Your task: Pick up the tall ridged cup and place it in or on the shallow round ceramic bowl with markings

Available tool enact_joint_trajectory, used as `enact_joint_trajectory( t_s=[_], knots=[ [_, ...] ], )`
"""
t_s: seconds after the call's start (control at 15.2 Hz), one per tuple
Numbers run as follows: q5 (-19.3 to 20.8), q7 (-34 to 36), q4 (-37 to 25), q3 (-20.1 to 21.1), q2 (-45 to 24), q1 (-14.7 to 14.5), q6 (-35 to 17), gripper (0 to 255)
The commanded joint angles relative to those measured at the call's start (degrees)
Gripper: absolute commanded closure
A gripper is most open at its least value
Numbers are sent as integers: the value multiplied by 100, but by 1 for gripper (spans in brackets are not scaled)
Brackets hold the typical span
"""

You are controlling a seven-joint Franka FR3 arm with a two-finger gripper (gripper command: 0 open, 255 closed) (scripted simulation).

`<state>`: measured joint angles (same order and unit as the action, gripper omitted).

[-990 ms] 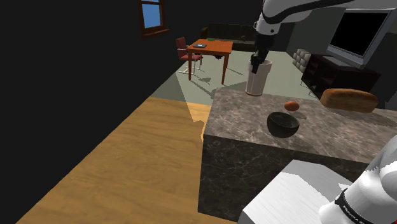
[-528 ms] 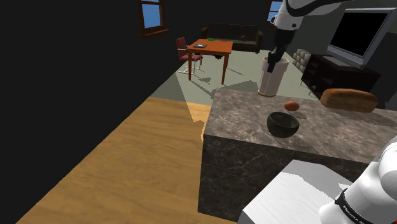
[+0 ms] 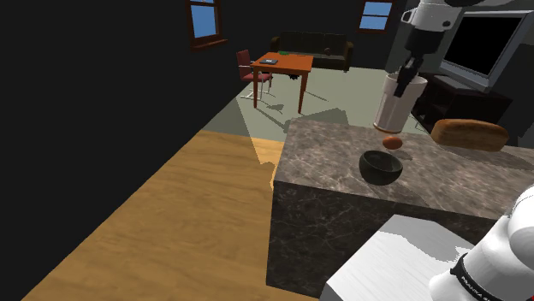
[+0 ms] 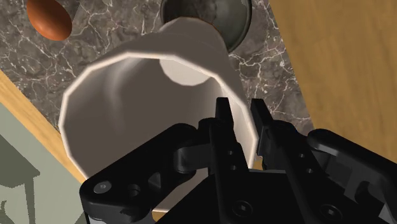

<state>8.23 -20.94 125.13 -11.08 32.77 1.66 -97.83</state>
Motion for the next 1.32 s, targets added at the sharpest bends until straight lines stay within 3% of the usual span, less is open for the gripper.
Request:
enact_joint_trajectory(
  t_s=[0.0, 1.25],
  knots=[
    [56, -37, 159, 15, 425, 58, 262, 255],
    [202, 52, 1721, -123, 571, 129, -1153, 255]
  ],
)
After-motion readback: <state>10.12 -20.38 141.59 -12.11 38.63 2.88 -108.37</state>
